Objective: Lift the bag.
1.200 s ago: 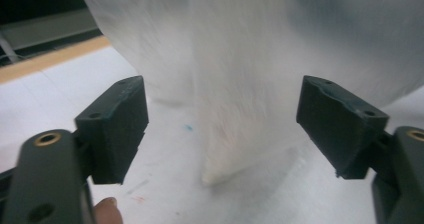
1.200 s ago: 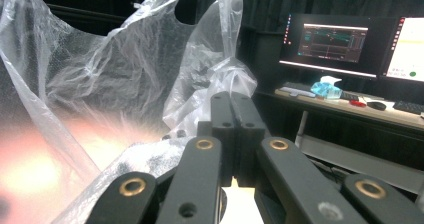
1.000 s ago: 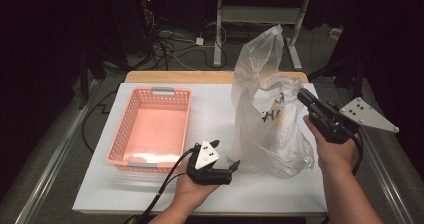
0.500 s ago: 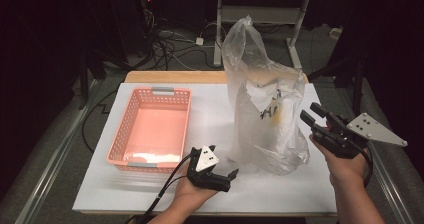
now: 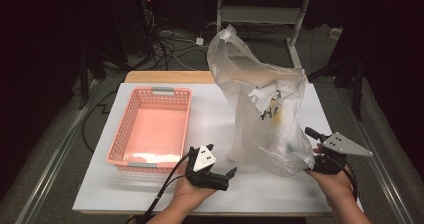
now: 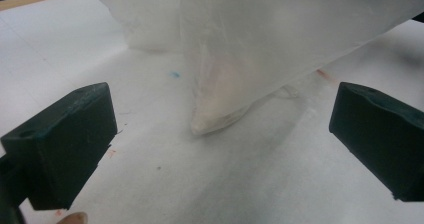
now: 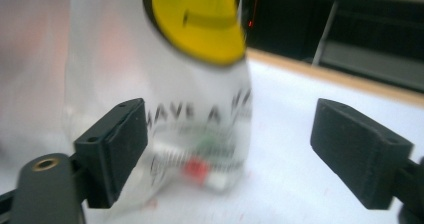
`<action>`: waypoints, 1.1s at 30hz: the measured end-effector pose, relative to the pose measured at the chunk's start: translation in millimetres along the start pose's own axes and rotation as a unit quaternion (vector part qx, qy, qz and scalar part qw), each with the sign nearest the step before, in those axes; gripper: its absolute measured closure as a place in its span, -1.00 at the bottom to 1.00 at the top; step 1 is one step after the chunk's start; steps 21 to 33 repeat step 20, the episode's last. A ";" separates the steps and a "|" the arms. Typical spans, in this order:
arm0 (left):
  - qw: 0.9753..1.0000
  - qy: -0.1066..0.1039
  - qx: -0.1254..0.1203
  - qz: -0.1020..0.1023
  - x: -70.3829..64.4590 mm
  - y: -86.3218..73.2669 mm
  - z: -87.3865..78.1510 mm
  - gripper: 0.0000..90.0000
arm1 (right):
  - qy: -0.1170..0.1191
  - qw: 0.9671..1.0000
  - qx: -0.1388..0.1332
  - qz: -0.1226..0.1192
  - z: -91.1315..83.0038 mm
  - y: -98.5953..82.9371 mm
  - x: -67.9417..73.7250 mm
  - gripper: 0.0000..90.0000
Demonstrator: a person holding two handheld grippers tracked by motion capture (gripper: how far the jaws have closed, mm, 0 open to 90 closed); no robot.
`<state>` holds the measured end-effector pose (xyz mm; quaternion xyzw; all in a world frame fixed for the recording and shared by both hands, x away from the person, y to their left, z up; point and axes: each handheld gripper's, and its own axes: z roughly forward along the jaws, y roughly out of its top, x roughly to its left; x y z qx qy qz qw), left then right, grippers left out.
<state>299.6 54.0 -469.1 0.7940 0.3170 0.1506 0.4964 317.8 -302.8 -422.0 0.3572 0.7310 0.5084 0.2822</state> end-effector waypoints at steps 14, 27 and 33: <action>1.000 0.003 0.015 0.003 -0.2 -6.9 1.3 -1.00 | -0.003 0.998 0.058 0.018 4.8 -44.0 9.0 -1.00; 1.000 0.008 0.013 -0.005 -0.4 -9.6 1.9 -1.00 | 0.001 0.999 0.051 0.014 6.5 -45.3 9.5 -1.00; 1.000 0.008 0.013 -0.005 -0.4 -9.6 1.9 -1.00 | 0.001 0.999 0.051 0.014 6.5 -45.3 9.5 -1.00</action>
